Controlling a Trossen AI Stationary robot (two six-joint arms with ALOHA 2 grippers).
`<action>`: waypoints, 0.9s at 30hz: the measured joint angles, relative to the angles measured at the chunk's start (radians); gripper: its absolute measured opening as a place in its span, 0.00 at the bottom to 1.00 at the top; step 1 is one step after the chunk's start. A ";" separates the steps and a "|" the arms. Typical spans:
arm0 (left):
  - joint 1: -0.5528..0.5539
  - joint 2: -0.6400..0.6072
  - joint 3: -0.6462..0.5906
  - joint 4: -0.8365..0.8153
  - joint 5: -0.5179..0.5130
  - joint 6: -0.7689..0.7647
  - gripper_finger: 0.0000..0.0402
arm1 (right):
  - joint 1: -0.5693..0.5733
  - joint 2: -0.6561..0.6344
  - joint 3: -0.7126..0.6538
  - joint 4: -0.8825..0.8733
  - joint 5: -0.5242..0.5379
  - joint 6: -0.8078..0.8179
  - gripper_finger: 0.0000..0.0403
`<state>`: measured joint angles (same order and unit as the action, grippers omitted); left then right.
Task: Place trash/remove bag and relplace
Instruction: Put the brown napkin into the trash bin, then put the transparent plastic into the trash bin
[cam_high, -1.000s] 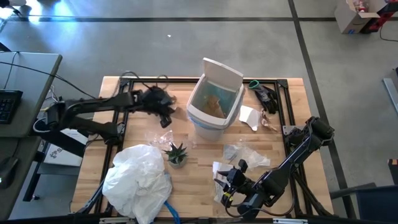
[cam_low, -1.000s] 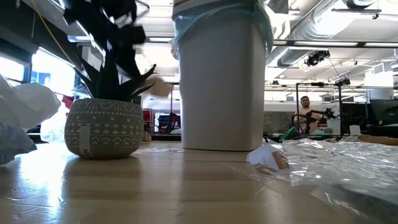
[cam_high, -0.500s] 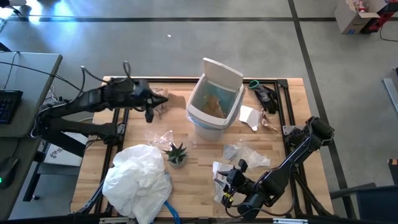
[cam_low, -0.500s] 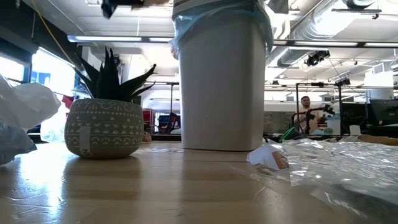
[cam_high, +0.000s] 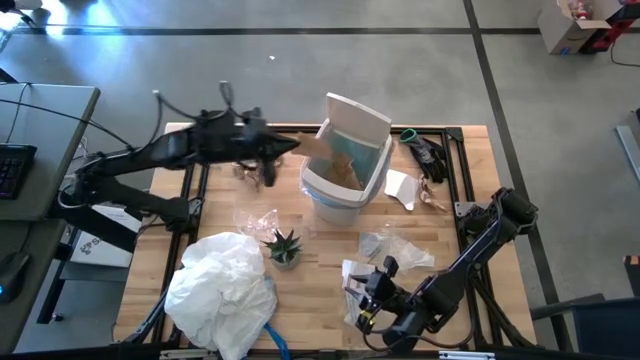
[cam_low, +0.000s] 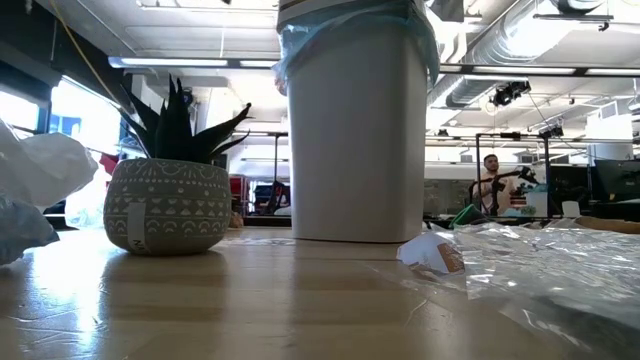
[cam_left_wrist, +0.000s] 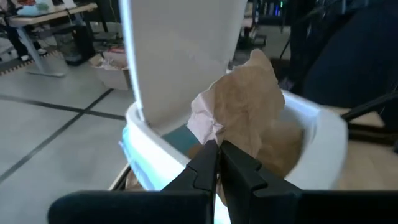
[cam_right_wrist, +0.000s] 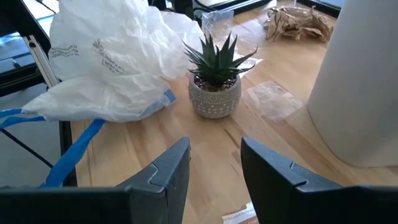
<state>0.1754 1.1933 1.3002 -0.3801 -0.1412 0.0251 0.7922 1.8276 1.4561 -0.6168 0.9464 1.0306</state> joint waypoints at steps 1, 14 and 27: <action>0.000 0.031 0.021 -0.005 0.000 0.013 0.00 | 0.002 0.000 0.000 0.001 0.006 0.002 0.32; 0.008 0.285 0.266 -0.123 -0.007 0.048 0.09 | 0.007 0.000 0.000 0.024 0.031 0.004 0.32; 0.009 0.238 0.295 -0.281 -0.002 0.019 0.40 | 0.009 0.000 0.000 0.048 0.043 -0.011 0.32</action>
<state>0.1848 1.4309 1.5951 -0.6616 -0.1436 0.0443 0.8009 1.8278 1.4563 -0.5693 0.9890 1.0199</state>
